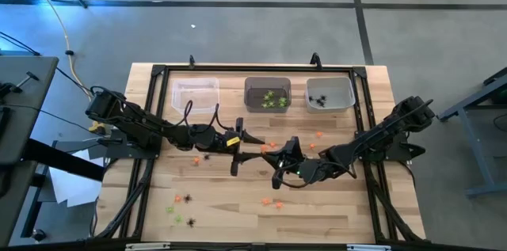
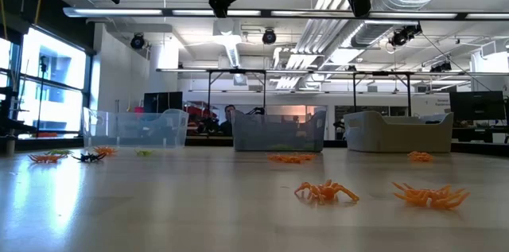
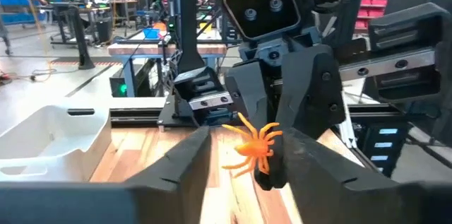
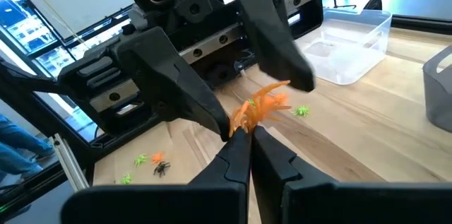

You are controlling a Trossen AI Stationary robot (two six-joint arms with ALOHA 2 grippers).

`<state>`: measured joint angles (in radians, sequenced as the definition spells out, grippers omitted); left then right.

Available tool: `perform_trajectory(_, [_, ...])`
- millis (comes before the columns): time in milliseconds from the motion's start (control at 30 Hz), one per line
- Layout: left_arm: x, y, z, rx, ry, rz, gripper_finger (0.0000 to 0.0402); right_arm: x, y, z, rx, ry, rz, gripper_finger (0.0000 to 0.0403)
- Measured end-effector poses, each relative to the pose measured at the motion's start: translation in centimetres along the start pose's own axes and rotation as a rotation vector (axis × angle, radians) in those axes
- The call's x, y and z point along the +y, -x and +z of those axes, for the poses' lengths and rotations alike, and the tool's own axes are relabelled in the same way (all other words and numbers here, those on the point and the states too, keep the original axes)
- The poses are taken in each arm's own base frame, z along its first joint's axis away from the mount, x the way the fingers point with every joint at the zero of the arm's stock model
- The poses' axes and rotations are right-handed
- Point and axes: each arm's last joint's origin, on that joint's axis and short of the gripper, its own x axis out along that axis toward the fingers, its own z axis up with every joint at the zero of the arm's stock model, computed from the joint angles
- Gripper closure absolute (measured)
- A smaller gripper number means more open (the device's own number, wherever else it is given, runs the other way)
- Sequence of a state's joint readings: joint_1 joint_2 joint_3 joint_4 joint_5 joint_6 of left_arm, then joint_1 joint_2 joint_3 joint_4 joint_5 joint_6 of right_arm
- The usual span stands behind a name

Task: Sort Halloween decoration
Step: Put the orange spider toy into the transparent bin

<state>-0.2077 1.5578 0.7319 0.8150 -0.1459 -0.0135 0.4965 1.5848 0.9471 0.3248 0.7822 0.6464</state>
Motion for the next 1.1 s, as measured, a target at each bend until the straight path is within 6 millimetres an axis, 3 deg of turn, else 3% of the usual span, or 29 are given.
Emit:
perform_trajectory(333, [0.2, -0.04, 0.0, 0.002, 0.001, -0.05, 0.0393, 0.04, 0.03, -0.03, 0.004, 0.001, 0.006, 0.0402])
perform_trajectory(1100, [0.04, -0.02, 0.0, 0.002, 0.009, -0.068, 0.0401, 0.04, 0.03, -0.03, 0.004, -0.001, 0.006, 0.0402])
